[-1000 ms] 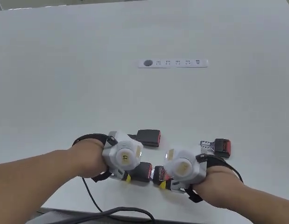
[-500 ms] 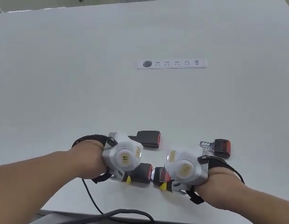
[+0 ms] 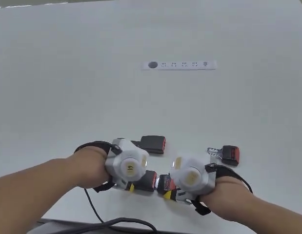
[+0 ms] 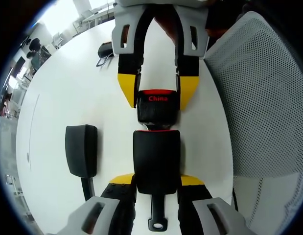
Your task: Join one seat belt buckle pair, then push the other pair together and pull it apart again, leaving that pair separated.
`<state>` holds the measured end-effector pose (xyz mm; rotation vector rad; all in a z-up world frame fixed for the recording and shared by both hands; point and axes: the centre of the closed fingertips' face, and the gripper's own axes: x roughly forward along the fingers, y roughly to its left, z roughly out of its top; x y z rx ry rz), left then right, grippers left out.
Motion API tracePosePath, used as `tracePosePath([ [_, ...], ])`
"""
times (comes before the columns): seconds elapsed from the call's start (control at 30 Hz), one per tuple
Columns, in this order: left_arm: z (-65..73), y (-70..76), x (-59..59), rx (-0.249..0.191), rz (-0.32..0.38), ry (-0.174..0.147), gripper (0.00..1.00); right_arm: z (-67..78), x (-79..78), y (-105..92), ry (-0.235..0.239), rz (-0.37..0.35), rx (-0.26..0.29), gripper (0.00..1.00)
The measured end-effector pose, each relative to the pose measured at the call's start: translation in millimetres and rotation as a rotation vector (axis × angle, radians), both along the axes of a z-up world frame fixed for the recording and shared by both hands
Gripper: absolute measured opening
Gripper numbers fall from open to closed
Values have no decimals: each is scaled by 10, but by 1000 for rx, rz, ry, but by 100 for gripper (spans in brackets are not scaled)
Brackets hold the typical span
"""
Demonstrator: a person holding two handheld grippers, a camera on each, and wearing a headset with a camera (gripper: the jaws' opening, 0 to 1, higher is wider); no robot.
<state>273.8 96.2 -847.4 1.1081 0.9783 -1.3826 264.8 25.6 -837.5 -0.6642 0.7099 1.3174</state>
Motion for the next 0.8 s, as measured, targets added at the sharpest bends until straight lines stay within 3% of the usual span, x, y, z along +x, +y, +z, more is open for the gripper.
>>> tracePosePath([
  [0.13,0,-4,4,14,-16,-10,34,6,-18,-2,-10,23,3,35],
  [0.3,30,6,10,1,31,-13,33,29,-49,6,-4,30,10,37],
  [0.5,264,-59,19,-53,51,-19,33,196,-84,23,-5,24,42,37],
  [0.6,337,-93,19,-66,50,-5,33,284,-80,23,-13,23,60,36],
  [0.8,434,-178,282,-110,84,-66,36,322,16,-67,-42,22,67,37],
])
